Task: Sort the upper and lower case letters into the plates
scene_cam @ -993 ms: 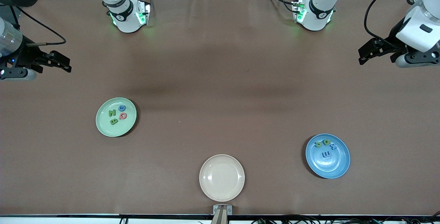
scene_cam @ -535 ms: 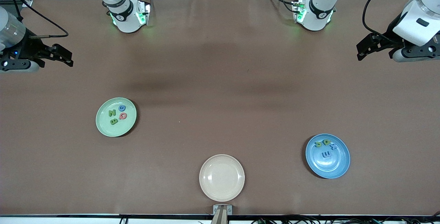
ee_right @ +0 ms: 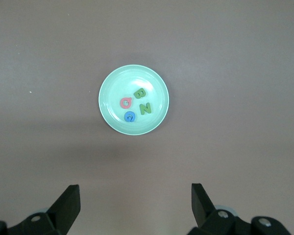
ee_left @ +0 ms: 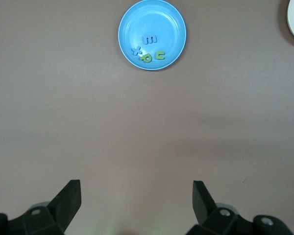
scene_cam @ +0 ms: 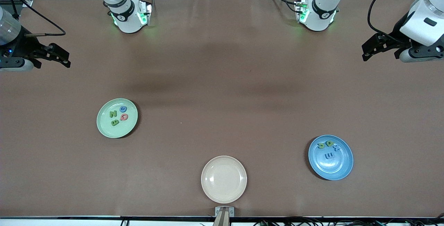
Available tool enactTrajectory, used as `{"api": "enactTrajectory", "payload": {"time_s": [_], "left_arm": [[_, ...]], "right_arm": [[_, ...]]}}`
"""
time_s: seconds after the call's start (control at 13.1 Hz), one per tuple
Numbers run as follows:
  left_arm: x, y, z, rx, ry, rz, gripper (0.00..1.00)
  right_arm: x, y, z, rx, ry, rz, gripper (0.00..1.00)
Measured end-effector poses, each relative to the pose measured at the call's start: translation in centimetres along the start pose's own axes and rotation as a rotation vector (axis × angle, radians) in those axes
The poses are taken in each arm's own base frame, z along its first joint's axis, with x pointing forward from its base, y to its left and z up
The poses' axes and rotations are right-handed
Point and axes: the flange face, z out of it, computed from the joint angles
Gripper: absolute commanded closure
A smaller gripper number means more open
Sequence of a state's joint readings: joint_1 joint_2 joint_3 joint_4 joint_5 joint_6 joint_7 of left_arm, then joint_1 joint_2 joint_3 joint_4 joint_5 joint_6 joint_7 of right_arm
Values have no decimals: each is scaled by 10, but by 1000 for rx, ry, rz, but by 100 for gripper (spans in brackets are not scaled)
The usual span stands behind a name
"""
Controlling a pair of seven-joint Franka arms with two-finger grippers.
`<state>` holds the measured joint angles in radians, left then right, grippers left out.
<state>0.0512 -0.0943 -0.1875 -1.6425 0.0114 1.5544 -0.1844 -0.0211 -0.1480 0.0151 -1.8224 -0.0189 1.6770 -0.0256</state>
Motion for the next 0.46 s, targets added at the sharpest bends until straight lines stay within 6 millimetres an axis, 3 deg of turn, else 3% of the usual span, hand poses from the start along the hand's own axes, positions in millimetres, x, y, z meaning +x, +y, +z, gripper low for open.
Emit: {"api": "enactTrajectory", "payload": {"time_s": [0.46], "left_arm": [[0, -1, 0, 0, 0, 40, 0]], "right_arm": [[24, -1, 0, 23, 6, 3, 0]]}}
